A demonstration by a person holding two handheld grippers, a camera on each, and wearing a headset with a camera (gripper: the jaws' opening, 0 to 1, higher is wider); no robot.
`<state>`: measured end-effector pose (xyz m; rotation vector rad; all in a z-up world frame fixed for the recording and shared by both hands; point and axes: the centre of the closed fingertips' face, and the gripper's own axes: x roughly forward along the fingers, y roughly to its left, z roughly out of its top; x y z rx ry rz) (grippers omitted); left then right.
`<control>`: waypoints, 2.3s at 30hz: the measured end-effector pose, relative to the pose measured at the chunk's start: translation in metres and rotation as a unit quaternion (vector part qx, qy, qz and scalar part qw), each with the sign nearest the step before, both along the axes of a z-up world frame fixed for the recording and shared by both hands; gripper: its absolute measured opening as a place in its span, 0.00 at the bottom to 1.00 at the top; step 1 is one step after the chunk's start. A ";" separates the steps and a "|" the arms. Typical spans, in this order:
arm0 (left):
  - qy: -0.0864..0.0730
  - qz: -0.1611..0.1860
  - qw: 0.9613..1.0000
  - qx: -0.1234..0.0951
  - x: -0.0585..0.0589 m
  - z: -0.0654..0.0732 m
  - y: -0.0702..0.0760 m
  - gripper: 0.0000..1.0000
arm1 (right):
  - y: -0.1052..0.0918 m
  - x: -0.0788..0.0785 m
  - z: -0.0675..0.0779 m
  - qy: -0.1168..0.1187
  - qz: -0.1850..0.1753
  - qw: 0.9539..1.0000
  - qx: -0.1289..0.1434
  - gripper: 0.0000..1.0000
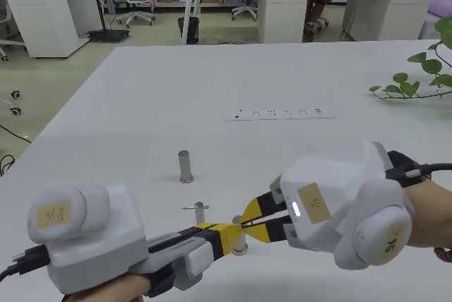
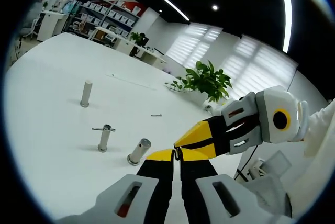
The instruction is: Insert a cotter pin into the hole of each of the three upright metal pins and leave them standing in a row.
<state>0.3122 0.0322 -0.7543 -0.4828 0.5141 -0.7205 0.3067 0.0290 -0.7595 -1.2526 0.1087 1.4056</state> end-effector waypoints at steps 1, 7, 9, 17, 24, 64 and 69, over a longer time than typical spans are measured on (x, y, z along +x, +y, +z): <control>-0.001 0.000 1.000 -0.001 0.000 0.000 0.000 0.02 | 0.000 0.000 0.000 0.000 0.000 1.000 0.000 0.02; -0.005 -0.002 1.000 0.002 -0.001 0.000 0.000 0.01 | 0.000 -0.001 0.000 0.006 -0.003 1.000 0.000 0.02; -0.006 -0.003 1.000 0.001 -0.001 0.000 0.000 0.01 | 0.000 -0.001 -0.001 0.012 -0.007 1.000 0.002 0.03; -0.021 -0.017 1.000 0.013 -0.004 0.001 0.000 0.00 | 0.000 -0.005 0.001 0.069 -0.030 0.997 0.027 0.04; -0.043 -0.031 0.997 0.051 -0.009 -0.004 0.000 0.00 | -0.002 -0.010 0.002 0.148 -0.067 0.985 0.059 0.08; -0.133 -0.193 0.965 0.119 -0.052 -0.009 -0.026 0.00 | -0.028 -0.048 -0.015 0.438 -0.119 0.883 0.121 0.17; -0.133 -0.204 0.963 0.113 -0.055 -0.008 -0.029 0.00 | -0.028 -0.056 -0.016 0.449 -0.108 0.880 0.114 0.15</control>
